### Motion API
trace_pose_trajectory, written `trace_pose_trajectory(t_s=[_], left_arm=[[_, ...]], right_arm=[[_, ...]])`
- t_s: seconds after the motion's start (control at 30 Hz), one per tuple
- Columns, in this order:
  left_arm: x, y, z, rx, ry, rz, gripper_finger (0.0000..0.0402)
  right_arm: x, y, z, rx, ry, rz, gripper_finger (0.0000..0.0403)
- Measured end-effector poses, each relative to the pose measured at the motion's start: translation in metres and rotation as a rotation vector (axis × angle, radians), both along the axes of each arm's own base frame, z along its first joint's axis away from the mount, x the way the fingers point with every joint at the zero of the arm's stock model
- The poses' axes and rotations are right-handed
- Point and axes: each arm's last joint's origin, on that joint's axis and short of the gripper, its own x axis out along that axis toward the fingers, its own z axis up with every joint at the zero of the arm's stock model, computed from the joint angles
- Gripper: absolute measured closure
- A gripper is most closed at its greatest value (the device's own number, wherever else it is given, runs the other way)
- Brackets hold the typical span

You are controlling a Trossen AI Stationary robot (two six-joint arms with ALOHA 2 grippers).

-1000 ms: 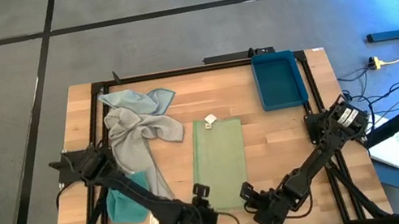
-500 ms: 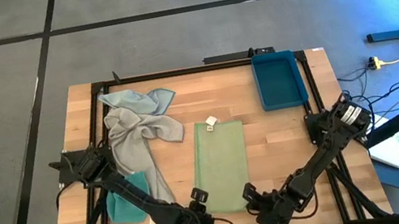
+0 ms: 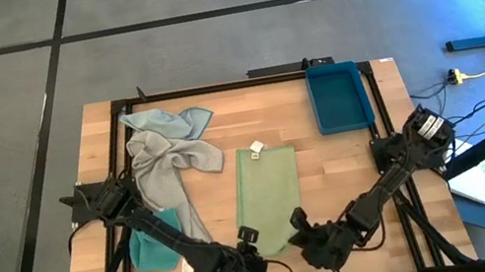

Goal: Fold microfiber towels
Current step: Fold the green microfiber cloth

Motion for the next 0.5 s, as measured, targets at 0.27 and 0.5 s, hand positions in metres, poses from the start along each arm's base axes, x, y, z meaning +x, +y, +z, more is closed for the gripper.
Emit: trace_pose_trajectory(t_s=[0.27,0.5], left_arm=[[0.009,0.008,0.002,-0.012,-0.062,0.08,0.0319],[0.013,0.015,0.001,-0.05,-0.064,0.144,0.0319]], right_arm=[[0.015,-0.013,0.006,-0.006,-0.11,-0.13,0.0391],[0.016,-0.016,0.007,-0.057,-0.144,-0.165,0.0391]])
